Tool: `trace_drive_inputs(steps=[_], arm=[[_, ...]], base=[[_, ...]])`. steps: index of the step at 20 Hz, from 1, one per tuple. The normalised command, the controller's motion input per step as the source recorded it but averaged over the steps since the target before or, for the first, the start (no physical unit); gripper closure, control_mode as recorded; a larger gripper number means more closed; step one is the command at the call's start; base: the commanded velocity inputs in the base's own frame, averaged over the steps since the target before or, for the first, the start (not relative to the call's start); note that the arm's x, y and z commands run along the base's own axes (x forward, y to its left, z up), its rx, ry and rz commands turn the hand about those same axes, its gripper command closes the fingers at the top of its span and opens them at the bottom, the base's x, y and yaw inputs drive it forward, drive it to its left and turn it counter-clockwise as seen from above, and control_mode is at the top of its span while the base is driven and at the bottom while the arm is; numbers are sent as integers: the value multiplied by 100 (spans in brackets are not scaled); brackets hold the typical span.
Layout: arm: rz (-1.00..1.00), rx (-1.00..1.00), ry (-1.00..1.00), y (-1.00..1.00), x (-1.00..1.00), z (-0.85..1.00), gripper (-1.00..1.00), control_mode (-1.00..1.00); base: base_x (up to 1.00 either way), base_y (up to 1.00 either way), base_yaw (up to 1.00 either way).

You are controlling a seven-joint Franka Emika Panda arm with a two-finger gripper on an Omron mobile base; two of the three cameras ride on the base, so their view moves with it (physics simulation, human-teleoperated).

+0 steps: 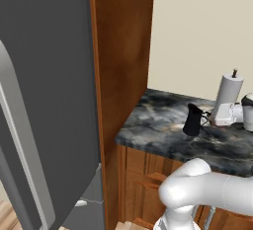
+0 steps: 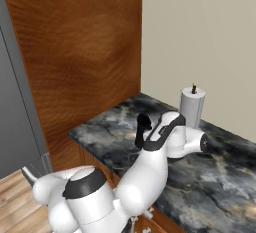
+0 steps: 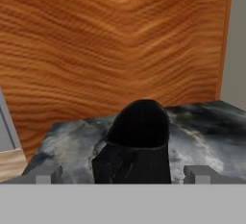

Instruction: Move the apricot and sweet potato from the top shelf to the second highest shelf to make space. Then, place the pitcher from the counter on the cleared top shelf.

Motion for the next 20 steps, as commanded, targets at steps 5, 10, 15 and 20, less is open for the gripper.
trace_drive_inputs(steps=[5, 10, 15, 20], arm=[[0, 0, 0, 0, 32, -3, -100, -100], [0, 0, 0, 0, 15, -7, -100, -100], [0, 0, 0, 0, 0, -12, -100, -100], [0, 0, 0, 0, 0, -17, -100, -100]], base=[[0, 0, 0], [0, 0, 0], [0, 0, 0], [0, 0, 0]])
